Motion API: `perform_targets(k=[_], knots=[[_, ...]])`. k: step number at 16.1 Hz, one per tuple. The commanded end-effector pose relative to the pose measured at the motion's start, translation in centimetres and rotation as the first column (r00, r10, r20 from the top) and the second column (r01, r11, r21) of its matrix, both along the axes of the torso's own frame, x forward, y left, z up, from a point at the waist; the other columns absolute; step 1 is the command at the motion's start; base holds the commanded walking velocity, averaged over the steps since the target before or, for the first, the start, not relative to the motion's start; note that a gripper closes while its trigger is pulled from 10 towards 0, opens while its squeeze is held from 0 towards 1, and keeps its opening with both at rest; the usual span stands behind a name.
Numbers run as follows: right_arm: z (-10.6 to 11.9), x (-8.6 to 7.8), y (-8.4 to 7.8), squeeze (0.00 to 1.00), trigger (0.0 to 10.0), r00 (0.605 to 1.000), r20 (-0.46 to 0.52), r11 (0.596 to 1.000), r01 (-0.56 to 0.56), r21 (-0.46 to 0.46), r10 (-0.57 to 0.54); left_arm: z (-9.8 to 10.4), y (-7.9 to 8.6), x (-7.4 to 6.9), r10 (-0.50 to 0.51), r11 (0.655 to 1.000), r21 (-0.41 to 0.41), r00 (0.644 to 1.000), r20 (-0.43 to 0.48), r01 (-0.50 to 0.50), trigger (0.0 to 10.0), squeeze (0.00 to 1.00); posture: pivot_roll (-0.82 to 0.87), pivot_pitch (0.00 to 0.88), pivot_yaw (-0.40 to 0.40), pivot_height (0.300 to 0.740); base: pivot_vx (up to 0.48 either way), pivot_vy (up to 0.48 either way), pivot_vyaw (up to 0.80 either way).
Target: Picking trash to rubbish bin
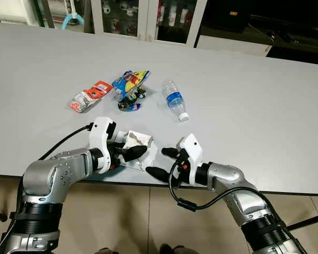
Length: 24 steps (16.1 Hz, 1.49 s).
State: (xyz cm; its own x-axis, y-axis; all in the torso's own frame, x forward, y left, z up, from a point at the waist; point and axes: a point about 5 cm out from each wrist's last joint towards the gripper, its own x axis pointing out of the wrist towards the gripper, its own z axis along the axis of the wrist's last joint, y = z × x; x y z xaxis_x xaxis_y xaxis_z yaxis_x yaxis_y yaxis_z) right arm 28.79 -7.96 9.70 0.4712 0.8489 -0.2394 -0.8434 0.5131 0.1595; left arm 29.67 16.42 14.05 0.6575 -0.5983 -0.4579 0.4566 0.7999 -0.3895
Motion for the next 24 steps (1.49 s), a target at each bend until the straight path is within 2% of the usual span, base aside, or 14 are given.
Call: perform_targets(k=[1,7,9,11,14,18,24], knots=[[0.0,-0.2,-0.3,0.00,10.0,1.000,-0.007,1.000,-0.009,-0.003,0.009,-0.5,-0.5,-0.1,-0.029,1.000,-0.004,0.999,-0.031,0.029,10.0,0.00,-0.06,0.100,-0.128,0.740,0.000,0.000,0.00],[0.2,-0.4,-0.1,0.00,10.0,0.999,-0.016,0.999,-0.034,0.004,0.034,-0.6,-0.9,-0.3,-0.050,0.999,-0.016,0.998,-0.040,0.049,10.0,0.00,-0.06,0.098,-0.128,0.740,0.000,0.000,0.00],[-0.2,-0.6,0.0,0.00,10.0,0.998,-0.037,0.998,-0.056,-0.014,0.056,-0.6,-1.0,-0.3,-0.058,0.998,-0.016,0.998,-0.038,0.057,10.0,0.00,-0.06,0.097,-0.128,0.740,0.000,0.000,0.00],[-0.9,-0.5,0.2,0.00,10.0,0.997,-0.050,0.996,-0.063,-0.070,0.059,-0.6,-1.4,-0.3,-0.071,0.997,-0.018,0.997,-0.035,0.071,10.0,0.00,-0.05,0.093,-0.127,0.740,0.000,0.000,0.00],[-0.6,0.2,0.6,0.00,10.0,1.000,-0.017,0.997,-0.010,-0.071,0.009,-0.6,-2.3,-0.4,-0.101,0.994,-0.030,0.994,-0.033,0.100,10.0,0.00,-0.05,0.084,-0.119,0.740,0.000,0.000,0.00],[-0.8,1.2,0.9,0.00,10.0,0.997,0.014,0.989,0.076,-0.125,-0.075,-0.6,-2.3,-0.6,-0.111,0.994,-0.025,0.993,-0.036,0.110,10.0,0.00,-0.05,0.080,-0.117,0.740,0.000,0.000,0.00],[-0.6,1.0,2.0,0.00,10.0,0.998,0.025,0.994,0.053,-0.098,-0.050,-0.8,-2.8,-0.7,-0.116,0.993,-0.030,0.993,-0.037,0.115,10.0,0.00,-0.05,0.069,-0.111,0.740,0.000,0.000,0.00]])
